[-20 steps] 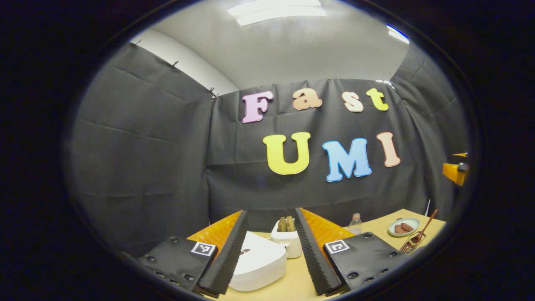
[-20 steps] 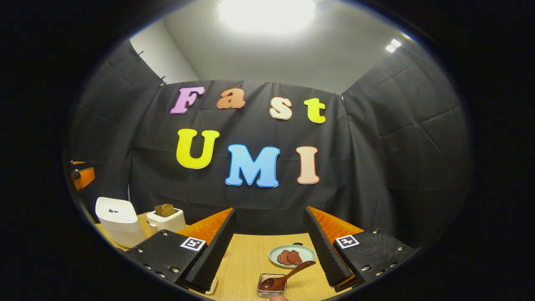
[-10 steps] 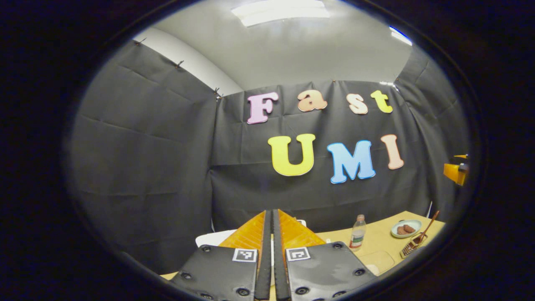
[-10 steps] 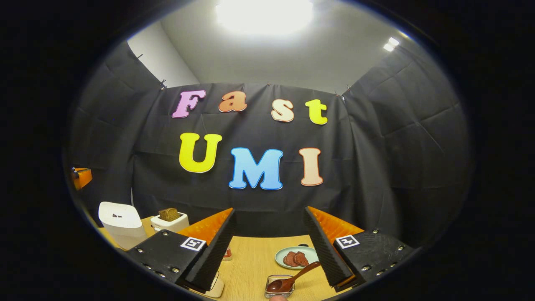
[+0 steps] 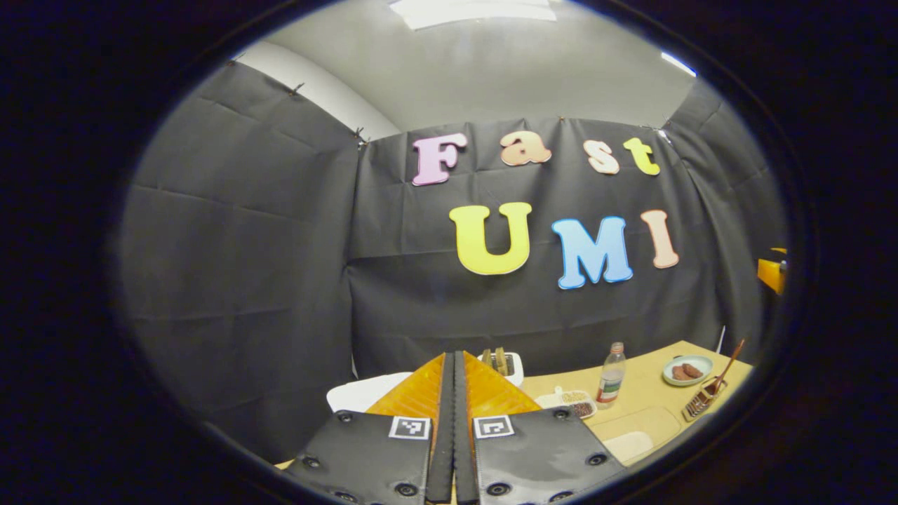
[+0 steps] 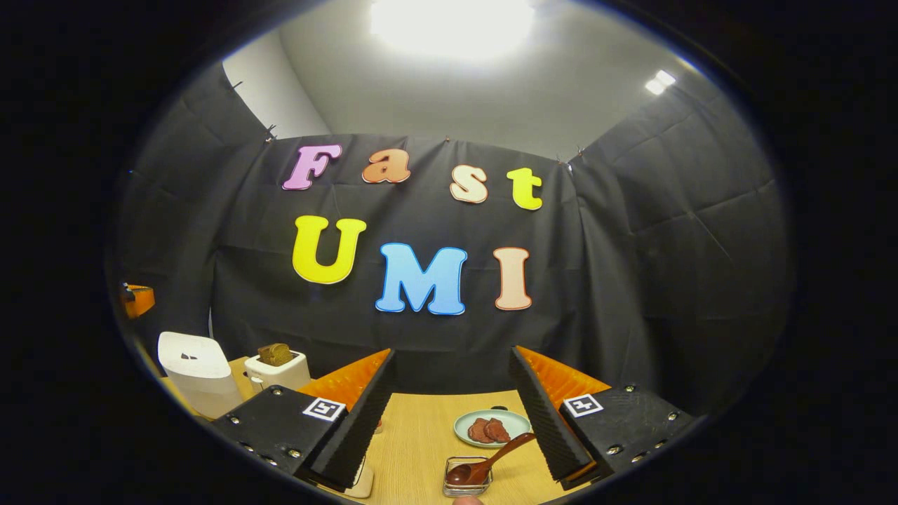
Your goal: Close the left gripper, press the button to open the rice cooker; take a wooden spoon from the chopstick holder with the right hand, scoop a spoonful of rice and pour it into the rice cooker, then put the wooden spoon back into the chopstick holder.
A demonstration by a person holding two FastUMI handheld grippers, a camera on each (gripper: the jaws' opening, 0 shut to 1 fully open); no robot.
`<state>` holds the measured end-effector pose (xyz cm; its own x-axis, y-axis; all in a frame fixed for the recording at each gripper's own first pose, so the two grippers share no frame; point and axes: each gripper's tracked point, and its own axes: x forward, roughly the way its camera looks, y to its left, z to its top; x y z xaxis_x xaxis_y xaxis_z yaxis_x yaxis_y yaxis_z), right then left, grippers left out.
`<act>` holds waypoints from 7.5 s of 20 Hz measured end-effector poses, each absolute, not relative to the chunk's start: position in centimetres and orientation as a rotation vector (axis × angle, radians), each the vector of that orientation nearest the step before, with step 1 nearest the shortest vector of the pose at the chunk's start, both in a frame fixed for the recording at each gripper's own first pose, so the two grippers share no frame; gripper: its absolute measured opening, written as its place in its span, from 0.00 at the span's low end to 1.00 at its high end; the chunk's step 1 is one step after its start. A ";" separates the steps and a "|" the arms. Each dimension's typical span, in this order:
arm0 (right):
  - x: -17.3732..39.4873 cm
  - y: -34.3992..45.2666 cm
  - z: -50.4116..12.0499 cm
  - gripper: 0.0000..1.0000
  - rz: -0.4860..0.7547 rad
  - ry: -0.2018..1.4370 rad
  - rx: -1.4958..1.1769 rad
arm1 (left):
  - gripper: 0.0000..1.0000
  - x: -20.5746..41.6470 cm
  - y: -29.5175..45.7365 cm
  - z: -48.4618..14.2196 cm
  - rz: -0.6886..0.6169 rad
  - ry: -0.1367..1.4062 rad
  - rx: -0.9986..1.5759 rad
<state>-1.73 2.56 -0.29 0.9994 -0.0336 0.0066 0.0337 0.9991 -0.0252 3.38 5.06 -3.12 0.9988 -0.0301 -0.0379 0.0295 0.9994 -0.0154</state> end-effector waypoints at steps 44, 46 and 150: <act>-3.9 -0.8 -0.5 0.97 -0.177 0.009 -0.124 | 0.08 14.1 9.5 -15.1 0.001 0.268 -0.051; -3.5 -1.5 -0.6 0.97 -0.173 0.012 -0.107 | 0.08 14.1 9.9 -12.9 0.027 0.227 -0.023; 3.1 27.2 -25.5 0.13 0.202 0.604 0.211 | 0.97 -2.7 24.1 -5.4 0.138 0.161 0.013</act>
